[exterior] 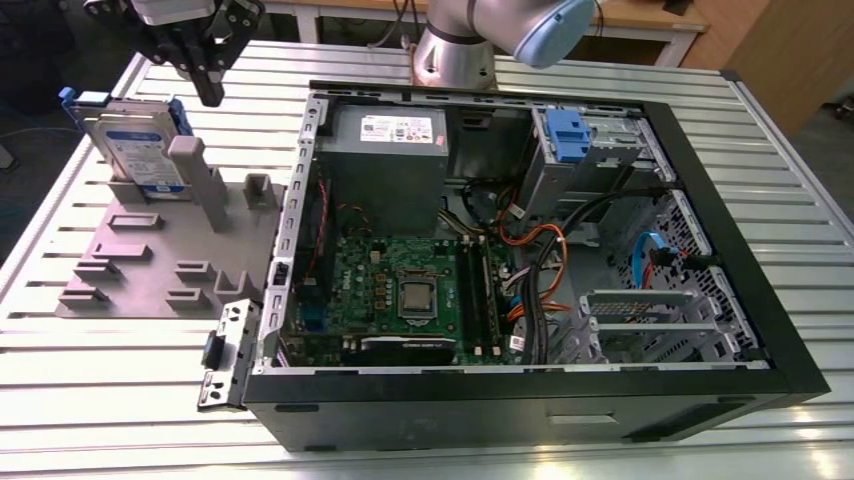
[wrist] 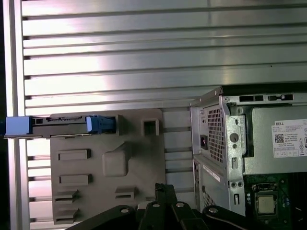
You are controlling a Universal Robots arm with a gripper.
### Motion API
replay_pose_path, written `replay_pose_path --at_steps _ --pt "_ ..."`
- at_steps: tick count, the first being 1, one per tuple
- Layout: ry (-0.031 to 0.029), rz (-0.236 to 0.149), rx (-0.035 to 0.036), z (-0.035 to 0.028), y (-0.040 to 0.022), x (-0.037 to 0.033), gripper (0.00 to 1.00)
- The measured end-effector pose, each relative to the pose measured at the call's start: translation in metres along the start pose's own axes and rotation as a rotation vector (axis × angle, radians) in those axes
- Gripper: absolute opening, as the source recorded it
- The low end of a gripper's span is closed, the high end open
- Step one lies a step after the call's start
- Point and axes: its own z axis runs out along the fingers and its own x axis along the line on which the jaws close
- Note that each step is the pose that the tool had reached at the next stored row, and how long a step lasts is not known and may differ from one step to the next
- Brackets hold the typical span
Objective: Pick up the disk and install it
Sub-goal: 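Reach for the disk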
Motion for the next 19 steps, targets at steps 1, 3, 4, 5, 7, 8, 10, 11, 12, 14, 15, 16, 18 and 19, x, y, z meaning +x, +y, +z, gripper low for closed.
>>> replay_pose_path --at_steps 1,3,4,5,7,8,10,11,12,14,15,16,18,19 --pt "0.0002 0.000 -0.0032 0.0000 0.0000 0.0001 0.11" --pt "0.0005 0.000 -0.0066 0.0000 0.0000 0.0001 0.11" --pt "0.0005 0.000 -0.0067 0.0000 0.0000 0.0001 0.11" --pt "0.0005 0.000 -0.0067 0.0000 0.0000 0.0001 0.11" --pt "0.0005 0.000 -0.0070 0.0000 0.0000 0.0001 0.11" --pt "0.0005 0.000 -0.0070 0.0000 0.0000 0.0001 0.11" --pt "0.0006 0.000 -0.0070 0.0000 0.0000 0.0001 0.11" --pt "0.0006 0.000 -0.0070 0.0000 -0.0001 0.0002 0.11" --pt "0.0005 0.000 -0.0071 0.0000 -0.0001 0.0007 0.11" --pt "0.0006 0.000 -0.0070 0.0000 -0.0002 0.0027 0.11" --pt "0.0006 0.000 -0.0070 0.0000 -0.0003 0.0041 0.11" --pt "0.0005 0.000 -0.0071 0.0000 -0.0004 0.0055 0.11" --pt "0.0005 0.000 -0.0071 0.0001 -0.0007 0.0096 0.11" --pt "0.0005 0.000 -0.0071 0.0001 -0.0008 0.0111 0.11"
